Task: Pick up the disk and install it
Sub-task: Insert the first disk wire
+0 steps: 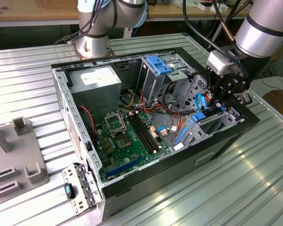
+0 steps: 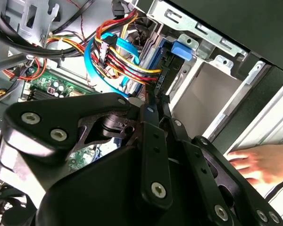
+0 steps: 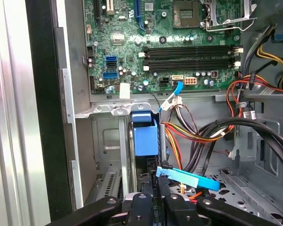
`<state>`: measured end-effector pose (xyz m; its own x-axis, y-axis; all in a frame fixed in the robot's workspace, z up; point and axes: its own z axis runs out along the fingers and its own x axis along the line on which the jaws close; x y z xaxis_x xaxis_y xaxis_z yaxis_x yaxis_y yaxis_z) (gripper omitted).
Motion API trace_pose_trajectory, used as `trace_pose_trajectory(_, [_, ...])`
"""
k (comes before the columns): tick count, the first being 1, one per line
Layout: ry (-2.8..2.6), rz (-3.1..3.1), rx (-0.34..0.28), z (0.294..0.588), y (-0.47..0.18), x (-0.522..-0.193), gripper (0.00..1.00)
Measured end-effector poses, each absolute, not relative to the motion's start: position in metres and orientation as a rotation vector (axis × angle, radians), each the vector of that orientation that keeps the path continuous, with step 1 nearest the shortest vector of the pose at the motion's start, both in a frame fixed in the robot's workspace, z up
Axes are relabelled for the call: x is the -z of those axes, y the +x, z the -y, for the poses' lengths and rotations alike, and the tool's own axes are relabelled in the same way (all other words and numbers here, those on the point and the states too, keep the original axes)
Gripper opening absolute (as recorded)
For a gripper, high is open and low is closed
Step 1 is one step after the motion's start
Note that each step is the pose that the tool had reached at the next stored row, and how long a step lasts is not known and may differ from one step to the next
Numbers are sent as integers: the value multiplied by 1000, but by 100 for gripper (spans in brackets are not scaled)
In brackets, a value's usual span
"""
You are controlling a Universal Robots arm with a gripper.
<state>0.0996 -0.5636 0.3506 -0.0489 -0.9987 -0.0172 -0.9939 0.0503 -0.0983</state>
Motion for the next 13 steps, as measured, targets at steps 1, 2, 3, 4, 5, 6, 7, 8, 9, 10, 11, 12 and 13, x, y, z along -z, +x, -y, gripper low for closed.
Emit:
trace_pose_trajectory(1, [-2110, -2216, 91, 564, 100, -350, 16])
trace_pose_trajectory(2, [-2111, -2214, 91, 563, 100, -349, 16])
trace_pose_trajectory(3, [-2113, -2212, 92, 563, 100, -348, 16])
trace_pose_trajectory(4, [-2115, -2210, 93, 563, 100, -347, 16])
trace_pose_trajectory(5, [-2107, -2217, 93, 563, 100, -347, 16])
trace_pose_trajectory(6, [-2096, -2229, 94, 563, 100, -347, 16])
trace_pose_trajectory(7, [-2088, -2237, 95, 563, 100, -347, 16])
trace_pose_trajectory(8, [-2083, -2241, 95, 563, 100, -347, 16])
trace_pose_trajectory(9, [-2077, -2247, 95, 563, 100, -347, 16])
trace_pose_trajectory(10, [-2052, -2271, 97, 563, 100, -347, 16])
trace_pose_trajectory(11, [-2045, -2277, 97, 563, 100, -347, 16])
trace_pose_trajectory(12, [-2045, -2277, 97, 563, 100, -347, 16])
trace_pose_trajectory(13, [-2045, -2277, 97, 562, 100, -347, 16])
